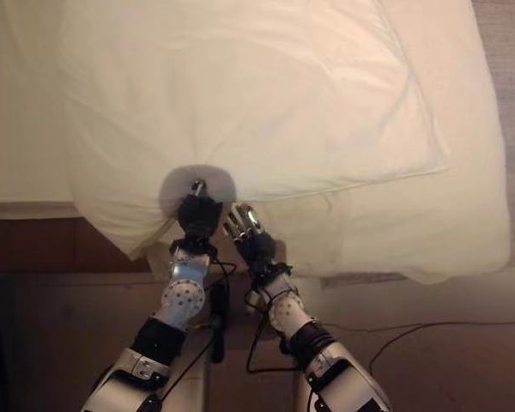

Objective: Make the bed

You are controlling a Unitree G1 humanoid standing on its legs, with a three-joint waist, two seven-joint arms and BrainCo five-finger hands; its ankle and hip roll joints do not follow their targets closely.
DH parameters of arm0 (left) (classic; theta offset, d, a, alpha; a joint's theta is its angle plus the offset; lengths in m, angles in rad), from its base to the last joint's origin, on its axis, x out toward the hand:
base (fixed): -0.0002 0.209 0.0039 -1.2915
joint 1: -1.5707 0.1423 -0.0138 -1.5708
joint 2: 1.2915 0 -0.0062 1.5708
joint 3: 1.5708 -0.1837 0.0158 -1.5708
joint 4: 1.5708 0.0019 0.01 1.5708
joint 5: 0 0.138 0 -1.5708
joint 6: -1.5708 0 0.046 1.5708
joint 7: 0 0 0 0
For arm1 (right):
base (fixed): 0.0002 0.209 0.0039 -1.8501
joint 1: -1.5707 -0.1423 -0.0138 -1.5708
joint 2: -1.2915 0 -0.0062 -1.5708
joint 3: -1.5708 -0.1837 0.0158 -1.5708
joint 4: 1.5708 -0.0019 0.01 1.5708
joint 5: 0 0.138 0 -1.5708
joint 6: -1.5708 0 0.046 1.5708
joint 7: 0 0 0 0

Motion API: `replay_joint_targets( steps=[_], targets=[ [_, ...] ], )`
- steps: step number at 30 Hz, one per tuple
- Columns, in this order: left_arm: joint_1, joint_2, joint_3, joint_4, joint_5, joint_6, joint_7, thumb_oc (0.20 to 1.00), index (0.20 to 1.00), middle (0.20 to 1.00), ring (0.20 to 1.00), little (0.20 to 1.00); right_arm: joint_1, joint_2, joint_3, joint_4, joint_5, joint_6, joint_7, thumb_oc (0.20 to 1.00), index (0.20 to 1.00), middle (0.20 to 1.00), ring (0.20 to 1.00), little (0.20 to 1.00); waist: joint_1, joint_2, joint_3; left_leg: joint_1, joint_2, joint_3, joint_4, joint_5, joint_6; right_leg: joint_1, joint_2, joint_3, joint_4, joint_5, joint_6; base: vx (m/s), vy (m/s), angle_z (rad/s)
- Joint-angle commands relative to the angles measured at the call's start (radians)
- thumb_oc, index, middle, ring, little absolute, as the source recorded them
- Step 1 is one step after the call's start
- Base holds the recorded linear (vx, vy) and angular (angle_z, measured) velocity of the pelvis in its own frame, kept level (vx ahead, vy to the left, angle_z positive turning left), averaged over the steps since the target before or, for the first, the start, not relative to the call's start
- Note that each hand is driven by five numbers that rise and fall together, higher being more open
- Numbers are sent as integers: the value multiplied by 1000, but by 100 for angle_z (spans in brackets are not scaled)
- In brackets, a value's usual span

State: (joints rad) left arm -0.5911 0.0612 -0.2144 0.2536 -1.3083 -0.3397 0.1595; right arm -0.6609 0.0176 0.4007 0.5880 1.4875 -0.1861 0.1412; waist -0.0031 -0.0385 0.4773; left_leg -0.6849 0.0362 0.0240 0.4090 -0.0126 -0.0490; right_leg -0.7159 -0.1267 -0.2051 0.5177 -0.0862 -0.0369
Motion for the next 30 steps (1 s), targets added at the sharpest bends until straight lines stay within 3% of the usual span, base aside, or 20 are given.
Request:
replay_joint_targets(
  steps=[1, 4, 23, 30],
  targets=[
    [37, 11, 9, -205, 104, -59, -18, 200, 200, 200, 200, 200, 19, 11, -56, -182, 58, -85, 0, 1000, 1000, 1000, 1000, 1000, 24, 42, -28, -1, -36, 23, -17, -31, 48, 44, 21, -12, -76, 18, 95, 0, 0, 0],
    [70, 21, 35, -217, 125, -58, -14, 200, 200, 200, 200, 200, 34, 0, -86, -234, 65, -124, -4, 1000, 1000, 1000, 1000, 1000, 24, 43, -32, 1, -37, 25, -15, -36, 52, 44, 22, -11, -77, 21, 97, 0, 0, 0],
    [172, 58, 187, -267, 193, -106, 36, 200, 200, 200, 200, 200, 68, -69, -246, -335, 34, -222, -56, 1000, 1000, 1000, 1000, 1000, 28, 55, -49, -17, -36, 28, -1, -49, 58, 16, 20, -2, -60, 12, 98, 0, 0, 0],
    [166, 55, 261, -230, 231, -168, 138, 200, 200, 200, 200, 200, 8, -118, -341, -260, 33, -240, -96, 1000, 1000, 1000, 1000, 1000, 40, 57, -60, -29, -38, 29, 8, -50, 60, 3, 12, -2, -49, 11, 100, 3, 1, 0]
  ],
)
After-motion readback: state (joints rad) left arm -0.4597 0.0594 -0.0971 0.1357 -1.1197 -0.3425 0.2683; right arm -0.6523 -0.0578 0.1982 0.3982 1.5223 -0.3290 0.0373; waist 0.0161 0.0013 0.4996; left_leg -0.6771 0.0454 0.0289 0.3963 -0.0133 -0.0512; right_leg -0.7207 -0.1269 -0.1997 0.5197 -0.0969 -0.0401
